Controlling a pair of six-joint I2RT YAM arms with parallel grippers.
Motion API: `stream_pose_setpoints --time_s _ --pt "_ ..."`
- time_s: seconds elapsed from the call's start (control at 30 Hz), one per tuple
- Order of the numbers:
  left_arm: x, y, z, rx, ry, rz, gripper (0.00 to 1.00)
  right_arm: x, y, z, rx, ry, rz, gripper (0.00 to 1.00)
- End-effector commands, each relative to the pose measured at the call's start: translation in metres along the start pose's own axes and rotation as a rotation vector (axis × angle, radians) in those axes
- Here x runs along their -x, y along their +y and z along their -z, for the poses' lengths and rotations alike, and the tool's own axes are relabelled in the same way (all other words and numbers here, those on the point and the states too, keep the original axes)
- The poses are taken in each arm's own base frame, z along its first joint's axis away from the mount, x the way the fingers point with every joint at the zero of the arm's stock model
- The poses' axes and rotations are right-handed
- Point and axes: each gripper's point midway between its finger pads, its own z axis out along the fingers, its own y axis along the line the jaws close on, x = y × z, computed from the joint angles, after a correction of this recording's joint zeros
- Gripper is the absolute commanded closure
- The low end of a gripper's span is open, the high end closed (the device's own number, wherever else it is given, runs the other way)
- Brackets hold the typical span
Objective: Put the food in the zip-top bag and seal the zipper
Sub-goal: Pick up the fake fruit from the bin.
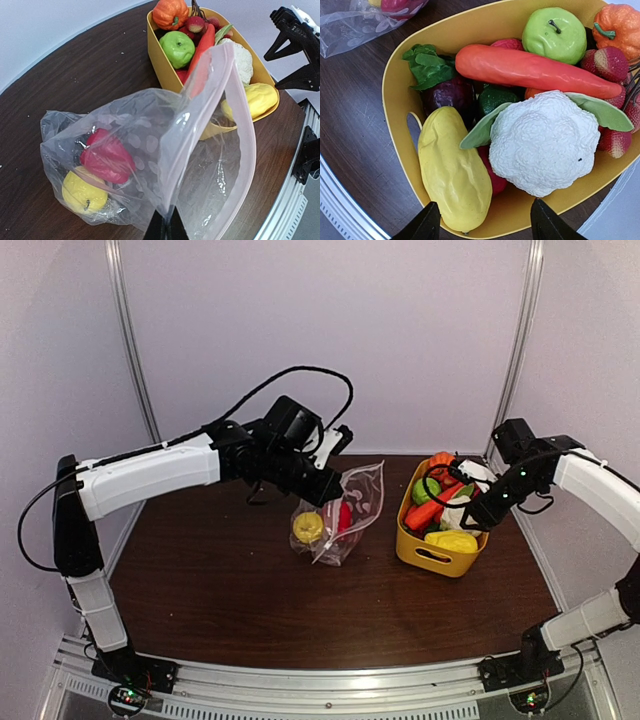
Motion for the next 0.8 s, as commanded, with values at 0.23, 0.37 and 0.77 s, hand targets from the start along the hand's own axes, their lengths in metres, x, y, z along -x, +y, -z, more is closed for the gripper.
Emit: stream_pose_setpoints --time_s 0.23,0.37,0.77 --pt "0.005 -0.006 0.005 -0.034 -0.041 0.012 1.0 -0.033 0.016 -0.037 0.107 0.139 0.004 0.39" --pt "0.004 -0.005 0.005 -0.033 -0.04 0.014 1.0 -0.037 0.021 -0.043 0.141 0.158 -0.002 0.31" --pt "0.0 -0.007 -0.001 -0.053 -0.04 0.039 1.0 -0.028 0.045 -0.056 0.316 0.121 -0.013 0.33"
